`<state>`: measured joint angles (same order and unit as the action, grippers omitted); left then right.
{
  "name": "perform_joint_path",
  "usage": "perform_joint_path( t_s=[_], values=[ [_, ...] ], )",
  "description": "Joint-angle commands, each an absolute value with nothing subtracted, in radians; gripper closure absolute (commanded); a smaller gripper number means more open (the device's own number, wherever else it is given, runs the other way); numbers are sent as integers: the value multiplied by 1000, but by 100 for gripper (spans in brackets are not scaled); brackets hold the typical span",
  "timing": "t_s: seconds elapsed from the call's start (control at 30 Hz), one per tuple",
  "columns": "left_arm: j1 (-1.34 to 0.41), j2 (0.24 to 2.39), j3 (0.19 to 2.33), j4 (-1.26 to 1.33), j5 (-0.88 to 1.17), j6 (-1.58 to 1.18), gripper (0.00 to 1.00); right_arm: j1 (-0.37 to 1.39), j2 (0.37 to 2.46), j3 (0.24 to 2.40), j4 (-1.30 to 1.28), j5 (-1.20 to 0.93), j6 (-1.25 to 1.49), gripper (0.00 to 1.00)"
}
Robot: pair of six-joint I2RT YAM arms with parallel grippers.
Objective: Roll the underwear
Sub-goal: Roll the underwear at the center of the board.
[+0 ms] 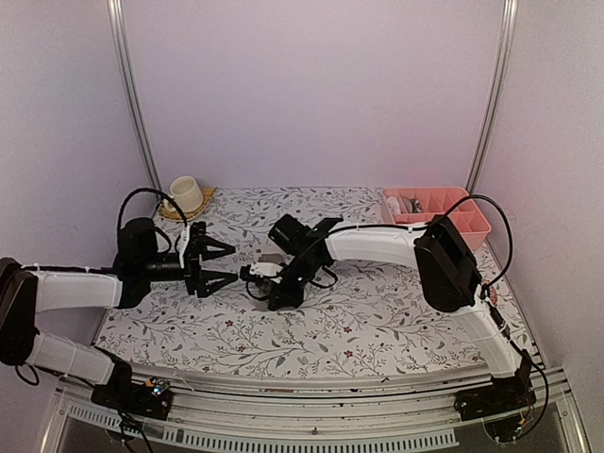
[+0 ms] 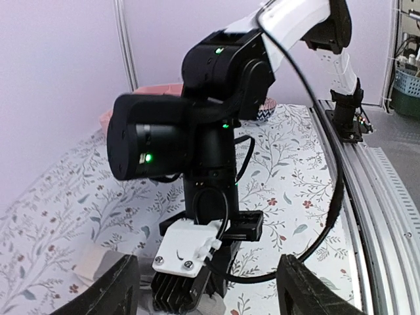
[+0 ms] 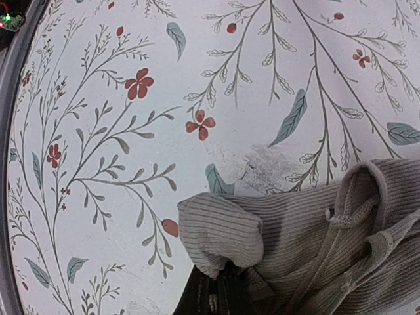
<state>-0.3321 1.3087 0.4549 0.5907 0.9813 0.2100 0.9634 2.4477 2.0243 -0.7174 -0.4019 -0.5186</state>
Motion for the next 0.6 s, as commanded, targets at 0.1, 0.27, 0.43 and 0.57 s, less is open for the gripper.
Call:
perform_joint_path(
  t_s=[0.1,0.27,0.43,0.57],
  values=[
    [-406,1075,364,500,833,667,30,934,2542,2108,-925,-592,-451,97],
    [-519,1031,269,484,620,991,37,923,2578,2173,-961,-646,-383,97],
    [-574,1118,302,372,555,1136,42,924,2588,2176,-955,-722,-329,97],
    [-661,1206,295,389,426,1237,42,924,2587,2172,-944,-781,-287,97]
  ],
)
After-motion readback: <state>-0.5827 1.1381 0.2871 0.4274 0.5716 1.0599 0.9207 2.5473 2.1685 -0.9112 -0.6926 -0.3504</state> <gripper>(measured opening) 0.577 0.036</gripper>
